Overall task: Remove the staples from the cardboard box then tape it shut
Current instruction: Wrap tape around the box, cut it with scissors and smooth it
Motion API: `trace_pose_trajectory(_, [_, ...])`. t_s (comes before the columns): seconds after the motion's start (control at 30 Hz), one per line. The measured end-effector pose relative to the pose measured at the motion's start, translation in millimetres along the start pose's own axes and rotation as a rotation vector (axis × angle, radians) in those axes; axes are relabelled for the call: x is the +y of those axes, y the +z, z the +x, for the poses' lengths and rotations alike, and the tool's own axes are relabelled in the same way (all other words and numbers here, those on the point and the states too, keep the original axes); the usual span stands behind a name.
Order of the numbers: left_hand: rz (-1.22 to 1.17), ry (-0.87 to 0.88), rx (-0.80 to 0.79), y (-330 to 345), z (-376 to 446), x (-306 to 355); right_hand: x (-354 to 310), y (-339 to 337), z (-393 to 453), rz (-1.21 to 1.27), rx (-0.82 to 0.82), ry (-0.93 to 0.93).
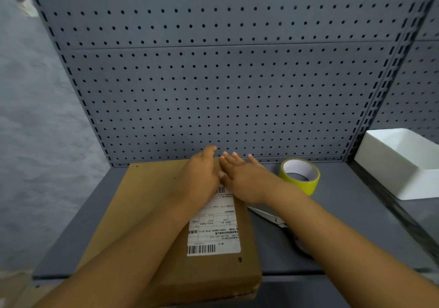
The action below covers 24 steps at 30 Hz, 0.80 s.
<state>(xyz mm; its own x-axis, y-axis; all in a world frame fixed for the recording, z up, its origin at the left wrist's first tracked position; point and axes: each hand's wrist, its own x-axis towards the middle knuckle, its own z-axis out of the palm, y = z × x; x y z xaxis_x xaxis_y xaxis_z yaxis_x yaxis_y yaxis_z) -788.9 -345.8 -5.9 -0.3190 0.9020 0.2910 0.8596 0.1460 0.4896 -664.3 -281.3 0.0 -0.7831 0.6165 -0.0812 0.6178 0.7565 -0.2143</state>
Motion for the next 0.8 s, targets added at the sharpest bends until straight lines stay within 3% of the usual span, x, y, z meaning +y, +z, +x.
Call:
trace_pose_trajectory(0.1, [-0.004, 0.020, -0.002, -1.2, -0.5, 1.0, -5.7, 7.2, 0.1, 0.091, 0.053, -0.006])
trace_pose_trajectory(0.2, [-0.021, 0.104, -0.010, -5.7, -0.3, 3.4, 1.6, -1.7, 0.5, 0.287, -0.013, -0.005])
trace_pose_trajectory(0.27, [0.025, 0.094, -0.160, -9.2, 1.6, 4.0, 6.8, -7.3, 0.0, 0.559, 0.026, 0.086])
trace_pose_trajectory(0.33, [0.194, 0.072, -0.416, -11.8, 5.2, 1.8, 2.7, 4.3, -3.3, 0.796, 0.083, 0.163])
trace_pose_trajectory(0.4, [0.325, 0.091, -0.503, -11.1, 5.7, -1.0, -0.2, 20.7, -4.7, 0.909, 0.069, 0.165])
trace_pose_trajectory(0.8, [0.322, 0.250, -0.365, 4.7, -0.6, 3.7, 15.5, 34.9, 1.4, 0.984, 0.127, 0.111])
